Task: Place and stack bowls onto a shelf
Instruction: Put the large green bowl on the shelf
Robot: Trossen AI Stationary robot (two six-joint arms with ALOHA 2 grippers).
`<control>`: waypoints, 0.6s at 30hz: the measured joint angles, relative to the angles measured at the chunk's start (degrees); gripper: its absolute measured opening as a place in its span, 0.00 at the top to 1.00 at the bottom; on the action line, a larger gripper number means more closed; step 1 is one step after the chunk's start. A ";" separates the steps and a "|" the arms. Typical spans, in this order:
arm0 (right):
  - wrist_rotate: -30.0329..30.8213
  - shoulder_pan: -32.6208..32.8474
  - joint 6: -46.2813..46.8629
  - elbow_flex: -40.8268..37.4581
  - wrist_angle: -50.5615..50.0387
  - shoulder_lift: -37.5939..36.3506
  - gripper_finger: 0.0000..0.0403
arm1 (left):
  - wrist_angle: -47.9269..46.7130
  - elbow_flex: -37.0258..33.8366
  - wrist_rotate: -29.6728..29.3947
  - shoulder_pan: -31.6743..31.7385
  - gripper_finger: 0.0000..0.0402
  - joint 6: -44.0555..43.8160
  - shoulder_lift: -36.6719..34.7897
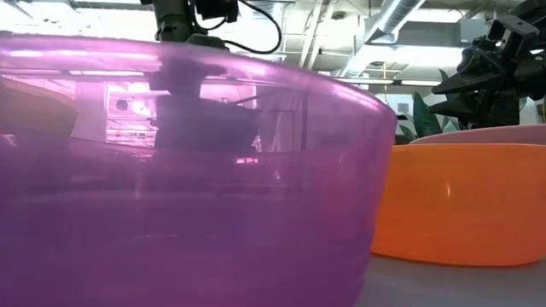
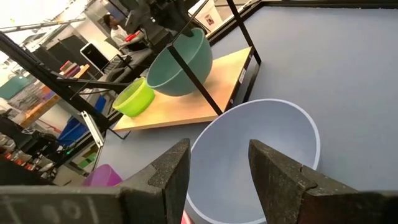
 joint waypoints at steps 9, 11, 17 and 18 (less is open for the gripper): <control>0.00 0.00 0.17 0.00 0.02 -0.01 0.53 | 0.85 -0.02 -0.05 2.12 1.00 3.77 0.21; 0.00 0.00 0.17 0.00 0.02 0.00 0.53 | 1.04 -0.02 0.33 2.13 1.00 3.77 0.21; 0.00 0.00 0.15 0.00 0.02 -0.02 0.53 | 2.27 -0.02 1.16 2.04 1.00 3.33 0.21; 0.00 0.00 0.15 0.00 0.02 -0.02 0.53 | 2.22 -0.02 1.24 2.06 1.00 3.35 0.23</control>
